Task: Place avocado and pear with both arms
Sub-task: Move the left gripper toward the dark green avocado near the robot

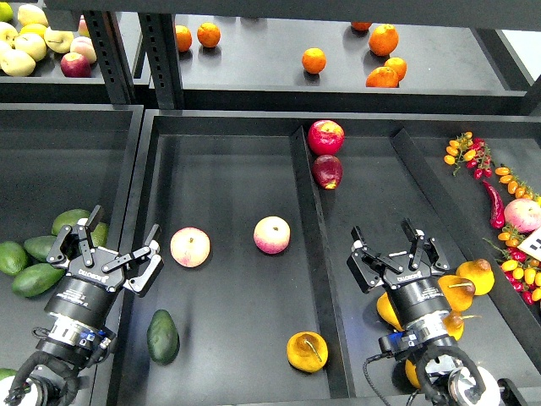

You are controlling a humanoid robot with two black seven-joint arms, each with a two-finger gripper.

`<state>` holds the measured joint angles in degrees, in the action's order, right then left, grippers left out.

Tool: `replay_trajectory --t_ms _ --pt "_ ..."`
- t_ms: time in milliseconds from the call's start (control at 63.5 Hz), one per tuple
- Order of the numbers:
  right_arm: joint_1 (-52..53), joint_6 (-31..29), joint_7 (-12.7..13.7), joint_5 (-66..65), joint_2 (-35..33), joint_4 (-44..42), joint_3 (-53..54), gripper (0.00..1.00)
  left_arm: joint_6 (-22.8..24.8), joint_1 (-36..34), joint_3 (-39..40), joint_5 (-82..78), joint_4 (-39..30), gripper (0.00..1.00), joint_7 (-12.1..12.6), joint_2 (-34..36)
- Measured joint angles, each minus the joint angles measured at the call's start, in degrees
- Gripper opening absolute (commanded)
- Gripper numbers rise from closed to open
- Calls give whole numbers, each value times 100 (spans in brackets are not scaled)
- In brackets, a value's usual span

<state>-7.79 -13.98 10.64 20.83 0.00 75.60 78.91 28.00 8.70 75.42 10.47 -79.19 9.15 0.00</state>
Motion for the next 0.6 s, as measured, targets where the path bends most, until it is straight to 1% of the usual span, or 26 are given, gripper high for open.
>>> replay_trajectory --t_ms 599 --pt "-3 -9 -1 -2 0 0 -8 100 -10 10 -65 0 8 100 77 0"
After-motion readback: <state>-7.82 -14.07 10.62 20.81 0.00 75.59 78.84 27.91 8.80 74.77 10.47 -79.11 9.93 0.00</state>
